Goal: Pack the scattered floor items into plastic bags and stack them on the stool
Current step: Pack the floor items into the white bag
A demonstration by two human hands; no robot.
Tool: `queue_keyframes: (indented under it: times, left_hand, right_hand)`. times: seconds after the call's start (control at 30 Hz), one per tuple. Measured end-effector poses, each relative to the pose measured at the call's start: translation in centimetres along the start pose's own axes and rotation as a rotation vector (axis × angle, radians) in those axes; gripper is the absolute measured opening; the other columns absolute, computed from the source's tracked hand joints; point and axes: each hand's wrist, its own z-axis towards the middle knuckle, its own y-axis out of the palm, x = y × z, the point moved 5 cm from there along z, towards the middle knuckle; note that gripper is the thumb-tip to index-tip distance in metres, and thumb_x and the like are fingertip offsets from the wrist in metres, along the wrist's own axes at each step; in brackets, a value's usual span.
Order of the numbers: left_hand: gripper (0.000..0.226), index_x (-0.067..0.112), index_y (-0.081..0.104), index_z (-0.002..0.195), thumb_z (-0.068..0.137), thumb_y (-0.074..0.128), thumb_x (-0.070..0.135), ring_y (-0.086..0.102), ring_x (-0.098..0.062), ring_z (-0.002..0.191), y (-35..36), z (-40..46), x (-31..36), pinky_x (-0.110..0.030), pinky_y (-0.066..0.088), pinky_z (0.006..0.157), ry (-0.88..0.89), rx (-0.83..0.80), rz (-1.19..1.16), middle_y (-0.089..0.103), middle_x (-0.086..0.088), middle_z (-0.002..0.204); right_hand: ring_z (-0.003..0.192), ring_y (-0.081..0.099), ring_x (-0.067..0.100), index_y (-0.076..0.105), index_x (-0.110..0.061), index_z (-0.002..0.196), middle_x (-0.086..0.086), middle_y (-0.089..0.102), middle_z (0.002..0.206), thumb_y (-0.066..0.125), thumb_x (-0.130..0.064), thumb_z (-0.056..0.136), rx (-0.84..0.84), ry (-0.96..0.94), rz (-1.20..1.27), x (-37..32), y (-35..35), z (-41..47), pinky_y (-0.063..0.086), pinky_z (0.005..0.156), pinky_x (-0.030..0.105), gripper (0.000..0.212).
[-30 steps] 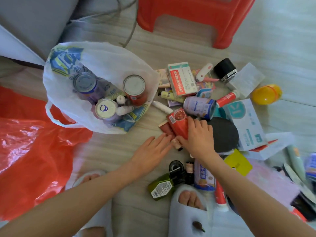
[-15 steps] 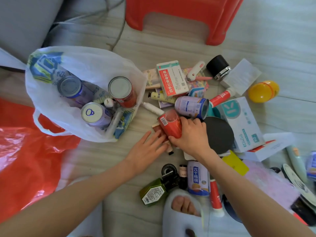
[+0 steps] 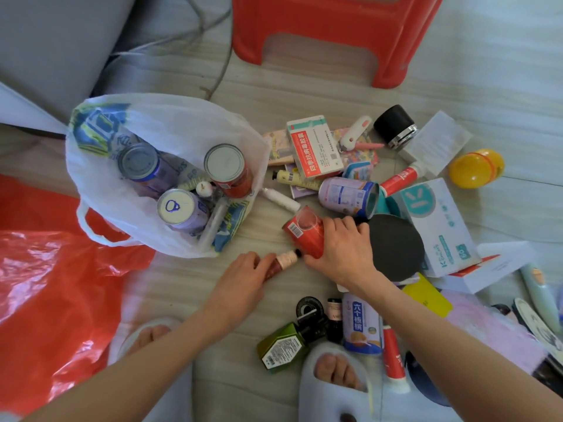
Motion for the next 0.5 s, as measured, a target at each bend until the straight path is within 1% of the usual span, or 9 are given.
queue_keyframes:
  times: [0.03, 0.07, 0.1, 0.17, 0.23, 0.3, 0.33, 0.43, 0.5]
  left_hand:
    - [0.055, 0.013, 0.052, 0.123, 0.07, 0.069, 0.009, 0.056, -0.028, 0.084, -0.3, -0.6, -0.7, -0.034, 0.048, 0.071, -0.105, 0.006, -0.112, 0.055, -0.012, 0.095]
    - [0.052, 0.014, 0.051, 0.126, 0.076, 0.065, 0.011, 0.054, -0.027, 0.09, -0.8, -1.2, -1.3, -0.032, 0.045, 0.079, -0.185, 0.035, -0.209, 0.054, -0.011, 0.101]
    - [0.05, 0.014, 0.051, 0.125, 0.077, 0.065, 0.011, 0.053, -0.024, 0.094, -1.6, -1.9, -1.7, -0.025, 0.041, 0.083, -0.23, 0.094, -0.291, 0.053, -0.01, 0.104]
    - [0.043, 0.012, 0.057, 0.118, 0.076, 0.066, 0.009, 0.054, -0.017, 0.094, -3.9, -3.0, -2.6, -0.009, 0.034, 0.084, -0.27, 0.225, -0.443, 0.053, -0.006, 0.103]
    - [0.033, 0.01, 0.062, 0.108, 0.075, 0.06, 0.015, 0.051, -0.004, 0.091, -7.0, -3.6, -3.2, 0.001, 0.031, 0.084, -0.238, 0.329, -0.494, 0.055, -0.002, 0.101]
    - [0.031, 0.011, 0.064, 0.102, 0.076, 0.053, 0.023, 0.048, 0.005, 0.087, -10.4, -4.1, -4.2, 0.001, 0.033, 0.084, -0.177, 0.45, -0.458, 0.055, 0.002, 0.098]
    - [0.029, 0.012, 0.063, 0.102, 0.077, 0.055, 0.023, 0.049, 0.006, 0.085, -11.9, -4.4, -4.9, -0.001, 0.036, 0.082, -0.17, 0.517, -0.443, 0.055, 0.004, 0.097]
    - [0.027, 0.01, 0.061, 0.104, 0.078, 0.07, 0.012, 0.053, 0.002, 0.077, -15.8, -5.1, -8.0, -0.005, 0.041, 0.072, -0.274, 0.694, -0.435, 0.057, 0.0, 0.092]
    - [0.024, 0.013, 0.06, 0.099, 0.078, 0.07, 0.009, 0.055, 0.001, 0.075, -17.4, -4.7, -10.2, -0.004, 0.041, 0.071, -0.362, 0.762, -0.448, 0.057, -0.003, 0.09]
  right_hand:
    - [0.114, 0.044, 0.025, 0.045, -0.015, 0.12, 0.005, 0.056, 0.121, 0.054, -0.06, 0.074, 0.007, 0.003, 0.002, -0.1, -0.1, 0.0, 0.03, 0.096, 0.042, 0.065]
    - [0.112, 0.045, 0.024, 0.046, -0.016, 0.119, 0.005, 0.057, 0.119, 0.053, -0.061, 0.073, 0.018, 0.01, 0.014, -0.3, -0.2, 0.0, 0.03, 0.095, 0.041, 0.064]
    - [0.111, 0.046, 0.023, 0.046, -0.017, 0.118, 0.004, 0.057, 0.117, 0.052, -0.061, 0.073, 0.025, 0.023, 0.042, -0.5, -0.4, 0.0, 0.03, 0.094, 0.04, 0.064]
    - [0.109, 0.048, 0.021, 0.046, -0.018, 0.12, 0.002, 0.057, 0.116, 0.054, -0.061, 0.073, 0.024, 0.057, 0.165, -1.1, -0.8, -0.1, 0.03, 0.094, 0.04, 0.063]
    - [0.106, 0.052, 0.02, 0.046, -0.02, 0.122, 0.0, 0.058, 0.115, 0.06, -0.055, 0.074, 0.05, 0.089, 0.39, -1.9, -1.7, -0.3, 0.035, 0.097, 0.039, 0.06]
    - [0.102, 0.055, 0.017, 0.046, -0.021, 0.124, -0.001, 0.058, 0.115, 0.065, -0.047, 0.075, 0.089, 0.123, 0.617, -2.9, -3.1, -0.5, 0.041, 0.095, 0.036, 0.058]
    - [0.099, 0.054, 0.015, 0.044, -0.021, 0.127, -0.002, 0.057, 0.114, 0.066, -0.044, 0.077, 0.092, 0.132, 0.703, -3.5, -3.8, -0.5, 0.044, 0.091, 0.032, 0.06]
    - [0.091, 0.052, 0.007, 0.037, -0.022, 0.135, -0.009, 0.05, 0.109, 0.066, -0.036, 0.081, 0.065, 0.084, 0.896, -5.6, -6.3, 0.1, 0.041, 0.073, 0.015, 0.063]
    - [0.086, 0.052, 0.002, 0.037, -0.025, 0.135, -0.011, 0.048, 0.107, 0.067, -0.035, 0.08, 0.062, 0.01, 0.911, -7.4, -8.2, 0.8, 0.038, 0.066, 0.009, 0.064]
